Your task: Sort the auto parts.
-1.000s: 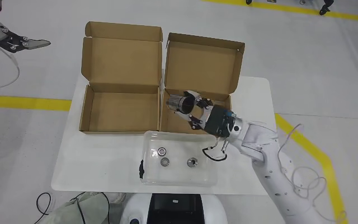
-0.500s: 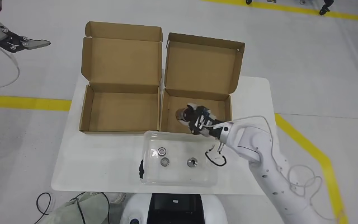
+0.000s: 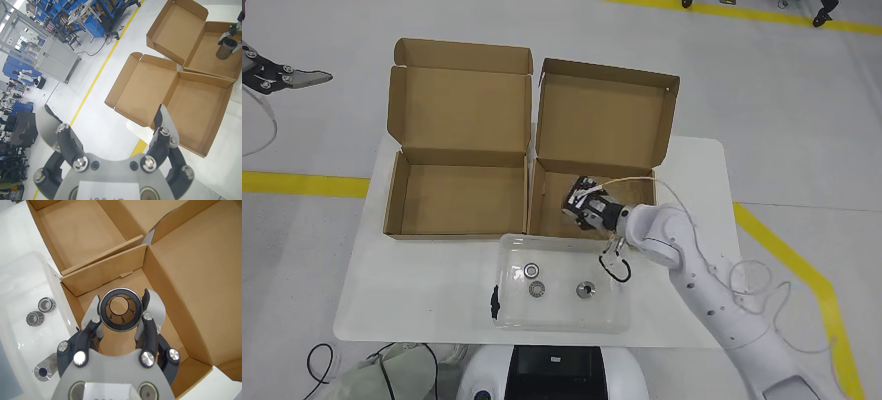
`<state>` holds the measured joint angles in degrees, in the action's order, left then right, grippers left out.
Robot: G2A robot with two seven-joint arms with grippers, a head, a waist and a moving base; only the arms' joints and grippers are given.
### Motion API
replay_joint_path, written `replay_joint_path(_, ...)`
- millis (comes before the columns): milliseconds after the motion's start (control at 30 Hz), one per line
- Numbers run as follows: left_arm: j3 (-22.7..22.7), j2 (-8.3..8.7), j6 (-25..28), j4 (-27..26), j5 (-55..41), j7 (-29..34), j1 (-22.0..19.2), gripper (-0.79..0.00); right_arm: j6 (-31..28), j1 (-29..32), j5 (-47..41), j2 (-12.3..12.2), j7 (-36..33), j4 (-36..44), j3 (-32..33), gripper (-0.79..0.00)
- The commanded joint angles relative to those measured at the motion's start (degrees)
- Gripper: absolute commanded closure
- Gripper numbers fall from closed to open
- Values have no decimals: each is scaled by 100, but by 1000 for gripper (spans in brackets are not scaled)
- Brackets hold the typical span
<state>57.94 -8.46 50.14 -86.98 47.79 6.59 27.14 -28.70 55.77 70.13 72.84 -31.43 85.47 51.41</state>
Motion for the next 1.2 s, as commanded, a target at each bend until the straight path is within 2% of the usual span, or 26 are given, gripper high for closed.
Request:
replay_joint_path(0,0,0,0,0,0,0,0,-785,71,-144,-13,46,-64,-162,-112,0)
replay_joint_path(500,0,0,0,0,0,0,0,-785,359,-733,-405,322,-82,-1345,-523,0)
replay_joint_path(600,0,0,0,0,0,0,0,-785,353,-752,-426,342,-49,-1468,-536,-31)
replay_joint_path(633,0,0,0,0,0,0,0,-785,349,-756,-426,348,-42,-1497,-541,-65)
replay_joint_path(767,0,0,0,0,0,0,0,-785,348,-761,-432,368,-17,-1559,-554,-388)
replay_joint_path(800,0,0,0,0,0,0,0,-785,356,-764,-428,371,-14,-1566,-552,-557)
replay_joint_path(833,0,0,0,0,0,0,0,-785,358,-763,-424,374,-5,-1563,-549,-785)
replay_joint_path(1033,0,0,0,0,0,0,0,-785,381,-731,-361,367,9,-1409,-484,-785)
replay_joint_path(1167,0,0,0,0,0,0,0,-785,289,-559,-452,305,432,-976,-225,-785)
